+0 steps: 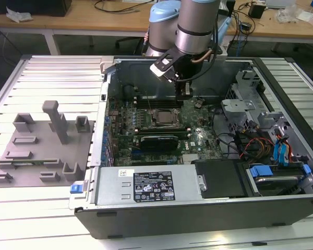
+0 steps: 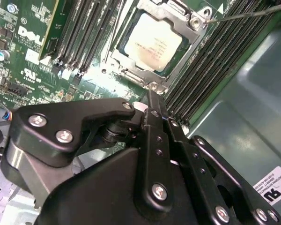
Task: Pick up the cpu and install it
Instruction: 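Close the cpu cover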
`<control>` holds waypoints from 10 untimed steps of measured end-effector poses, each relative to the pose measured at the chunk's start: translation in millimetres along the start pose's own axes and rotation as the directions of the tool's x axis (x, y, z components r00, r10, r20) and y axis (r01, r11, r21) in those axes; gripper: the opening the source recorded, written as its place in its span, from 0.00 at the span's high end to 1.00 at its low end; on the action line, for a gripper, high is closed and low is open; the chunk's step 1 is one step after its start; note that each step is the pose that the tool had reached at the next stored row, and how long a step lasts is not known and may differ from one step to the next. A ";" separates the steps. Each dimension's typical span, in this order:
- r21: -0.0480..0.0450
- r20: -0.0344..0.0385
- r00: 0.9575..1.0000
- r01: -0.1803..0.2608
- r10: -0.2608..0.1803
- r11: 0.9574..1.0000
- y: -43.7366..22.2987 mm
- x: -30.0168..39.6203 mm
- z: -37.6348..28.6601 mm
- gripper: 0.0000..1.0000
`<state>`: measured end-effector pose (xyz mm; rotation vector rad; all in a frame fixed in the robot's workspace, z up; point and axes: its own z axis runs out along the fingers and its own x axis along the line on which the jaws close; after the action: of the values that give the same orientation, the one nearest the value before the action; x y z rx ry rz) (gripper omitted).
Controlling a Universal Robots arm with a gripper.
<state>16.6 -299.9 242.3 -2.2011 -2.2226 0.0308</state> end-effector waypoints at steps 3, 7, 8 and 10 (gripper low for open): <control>-0.002 0.000 1.000 0.000 0.000 1.000 -12.0 -1.3 3.5 0.89; -0.003 0.000 1.000 0.001 -0.001 1.000 -29.2 -19.3 15.4 0.89; -0.003 0.000 1.000 0.001 -0.001 1.000 -30.3 -19.3 15.5 0.89; -0.003 0.000 1.000 0.001 -0.001 1.000 -30.8 -19.3 15.5 0.89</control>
<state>-14.3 -319.6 227.6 -2.2018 -2.2249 0.0274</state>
